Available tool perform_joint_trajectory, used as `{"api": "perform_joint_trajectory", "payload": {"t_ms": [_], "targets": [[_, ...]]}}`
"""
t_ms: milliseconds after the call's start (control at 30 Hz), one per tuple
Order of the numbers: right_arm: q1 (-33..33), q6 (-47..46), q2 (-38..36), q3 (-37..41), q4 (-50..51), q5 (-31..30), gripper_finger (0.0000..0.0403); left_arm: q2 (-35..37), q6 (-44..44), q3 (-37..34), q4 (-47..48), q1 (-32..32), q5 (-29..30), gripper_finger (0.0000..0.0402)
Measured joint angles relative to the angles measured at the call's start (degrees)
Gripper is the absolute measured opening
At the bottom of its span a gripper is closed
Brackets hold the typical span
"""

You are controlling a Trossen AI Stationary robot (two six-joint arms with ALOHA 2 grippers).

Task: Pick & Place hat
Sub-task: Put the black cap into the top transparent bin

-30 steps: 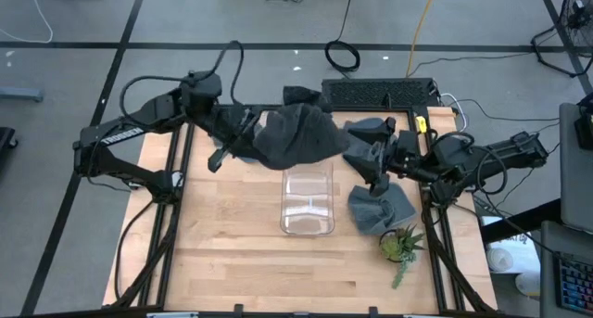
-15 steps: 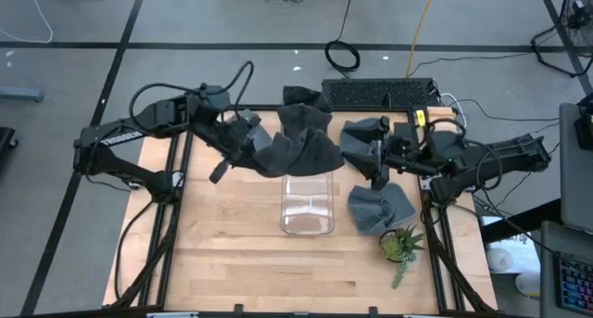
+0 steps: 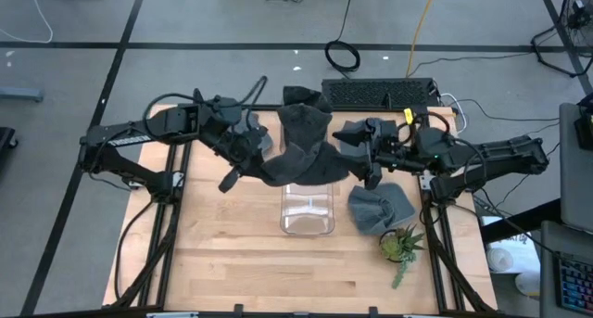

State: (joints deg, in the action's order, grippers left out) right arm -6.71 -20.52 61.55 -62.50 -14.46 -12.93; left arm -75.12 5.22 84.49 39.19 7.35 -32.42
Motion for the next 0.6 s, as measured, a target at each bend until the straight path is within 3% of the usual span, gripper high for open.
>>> {"api": "perform_joint_trajectory", "payload": {"t_ms": [200, 333, 433, 600], "targets": [[0.4, -1.6, 2.2, 0.0, -1.1, 2.7, 0.0328, -1.1, -0.9, 0.0, -0.2, 0.0, 0.1, 0.0008], [0.4, -1.6, 2.3, 0.0, -1.2, 3.9, 0.0306, -1.0, -0.9, 0.0, -0.4, 0.0, 0.9, 0.0008], [0.7, -1.6, 2.2, 0.0, -1.4, 4.1, 0.0265, -1.0, -1.1, 0.0, -0.3, 0.0, 1.1, 0.0008], [0.8, -2.4, 2.2, 0.0, -1.4, 4.2, 0.0164, -1.0, -1.6, 0.0, -0.3, 0.0, 1.1, 0.0008]]}}
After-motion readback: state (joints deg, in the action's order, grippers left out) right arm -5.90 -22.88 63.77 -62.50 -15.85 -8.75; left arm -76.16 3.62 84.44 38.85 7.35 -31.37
